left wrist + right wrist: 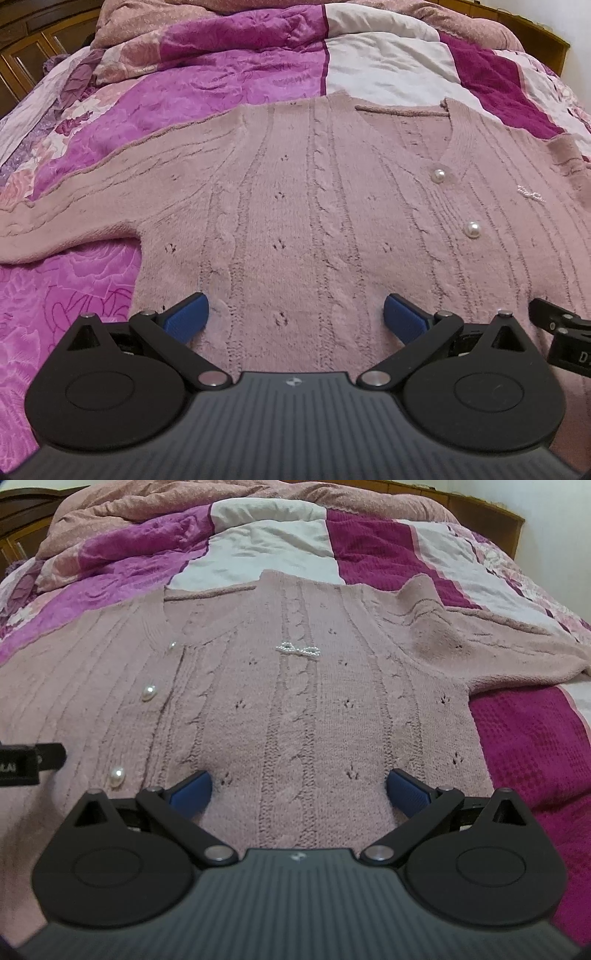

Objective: Fold small clothes
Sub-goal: 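Move the right tool to a sleeve cuff and close on it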

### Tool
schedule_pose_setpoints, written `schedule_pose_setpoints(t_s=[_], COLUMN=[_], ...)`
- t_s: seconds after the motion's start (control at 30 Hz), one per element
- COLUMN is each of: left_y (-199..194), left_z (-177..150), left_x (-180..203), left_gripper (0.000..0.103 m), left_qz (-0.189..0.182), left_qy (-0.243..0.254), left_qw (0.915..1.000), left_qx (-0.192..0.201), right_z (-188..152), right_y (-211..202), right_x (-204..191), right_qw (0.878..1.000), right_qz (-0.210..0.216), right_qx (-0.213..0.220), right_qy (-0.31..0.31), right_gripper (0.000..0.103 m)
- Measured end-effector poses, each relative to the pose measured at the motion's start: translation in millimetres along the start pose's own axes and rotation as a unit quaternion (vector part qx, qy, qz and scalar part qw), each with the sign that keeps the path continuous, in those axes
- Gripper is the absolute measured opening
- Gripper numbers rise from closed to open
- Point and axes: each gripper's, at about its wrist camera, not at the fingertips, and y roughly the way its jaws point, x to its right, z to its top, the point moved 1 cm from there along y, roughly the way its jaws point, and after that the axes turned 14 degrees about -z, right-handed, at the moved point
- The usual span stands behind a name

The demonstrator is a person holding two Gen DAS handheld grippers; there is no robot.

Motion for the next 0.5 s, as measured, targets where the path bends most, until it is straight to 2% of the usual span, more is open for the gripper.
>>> schedule_pose_setpoints(t_s=[0.23, 0.5], left_y=[-15, -32], left_z=[13, 27], left_x=[13, 30], left_gripper=[0.103, 0.103], left_qz=[0.011, -0.016], left_qy=[0.005, -0.013], left_qw=[0.9995, 0.9993], left_qx=[-0.028, -0.030], right_z=[13, 35], right_y=[-7, -16], right_x=[11, 33], right_qw=[0.999, 0.999], right_qz=[0.009, 0.009], right_qx=[-0.028, -0.028], right_qy=[0.018, 0.040], right_gripper=[0.103, 0.103])
